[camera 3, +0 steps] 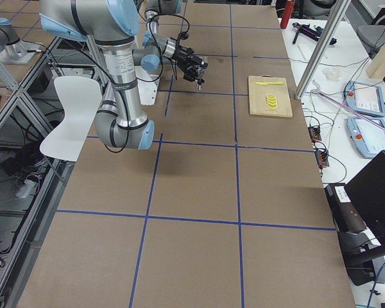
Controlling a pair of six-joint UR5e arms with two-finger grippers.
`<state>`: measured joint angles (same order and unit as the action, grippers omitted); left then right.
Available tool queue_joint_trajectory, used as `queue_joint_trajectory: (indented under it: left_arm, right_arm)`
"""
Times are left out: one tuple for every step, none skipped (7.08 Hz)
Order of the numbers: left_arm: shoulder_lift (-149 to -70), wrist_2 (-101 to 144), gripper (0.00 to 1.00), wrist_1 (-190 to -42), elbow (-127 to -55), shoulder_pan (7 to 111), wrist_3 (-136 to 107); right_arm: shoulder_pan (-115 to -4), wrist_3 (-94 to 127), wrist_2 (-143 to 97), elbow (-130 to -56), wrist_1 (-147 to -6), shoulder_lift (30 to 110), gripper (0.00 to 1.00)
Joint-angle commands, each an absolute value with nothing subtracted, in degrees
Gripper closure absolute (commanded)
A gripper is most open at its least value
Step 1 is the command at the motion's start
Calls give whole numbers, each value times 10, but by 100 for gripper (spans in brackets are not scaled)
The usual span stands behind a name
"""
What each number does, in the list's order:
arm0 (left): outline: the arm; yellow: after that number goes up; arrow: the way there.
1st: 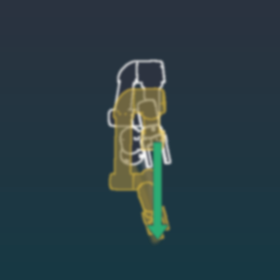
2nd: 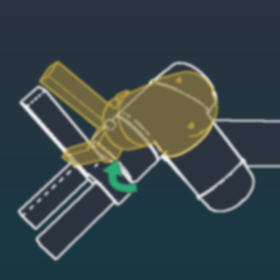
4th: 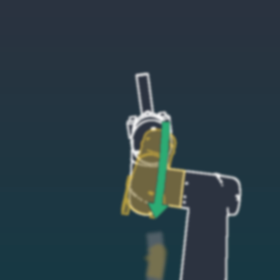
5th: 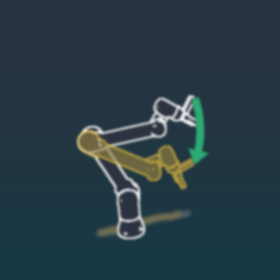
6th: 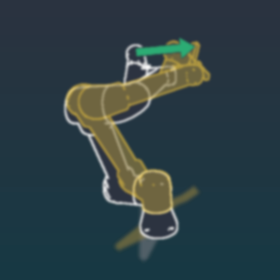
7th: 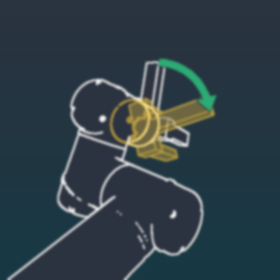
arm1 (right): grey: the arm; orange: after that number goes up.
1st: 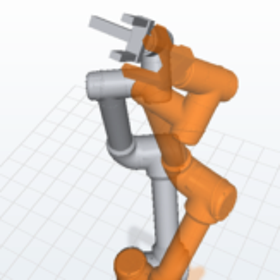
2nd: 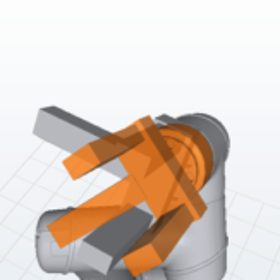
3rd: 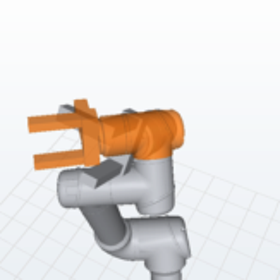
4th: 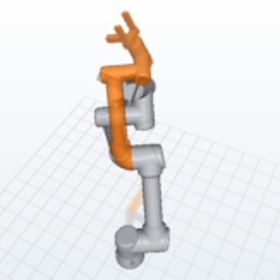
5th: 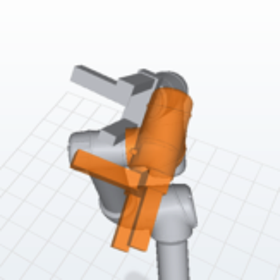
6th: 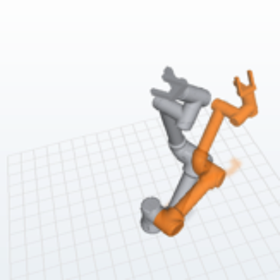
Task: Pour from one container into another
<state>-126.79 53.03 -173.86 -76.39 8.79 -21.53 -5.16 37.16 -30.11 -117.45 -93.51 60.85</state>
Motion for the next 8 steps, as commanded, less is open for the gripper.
queue_joint_trajectory:
  left_arm:
    - [-1273, 530, 100, -1738, -761, 87, -215]
    - [-1278, 530, 100, -1738, -759, 88, -215]
    - [-1281, 530, 100, -1738, -754, 88, -215]
    - [-1282, 530, 100, -1737, -754, 88, -215]
    - [-1282, 529, 100, -1737, -754, 88, -215]
    - [-1282, 527, 100, -1737, -754, 88, -215]
    - [-1282, 526, 100, -1736, -754, 87, -215]
    - [-1284, 526, 100, -1735, -754, 87, -215]
  right_arm:
    - [-51, 338, -301, -1177, -940, 608, 96]
    - [-52, 312, -301, -1184, -941, 609, 96]
    - [-51, 307, -301, -1185, -948, 609, 96]
    - [-51, 294, -301, -1187, -962, 608, 96]
    - [-51, 287, -301, -1187, -964, 608, 96]
    - [-52, 267, -299, -1187, -965, 608, 96]
    - [-52, 258, -298, -1188, -966, 608, 96]
    - [-53, 237, -298, -1189, -966, 609, 97]
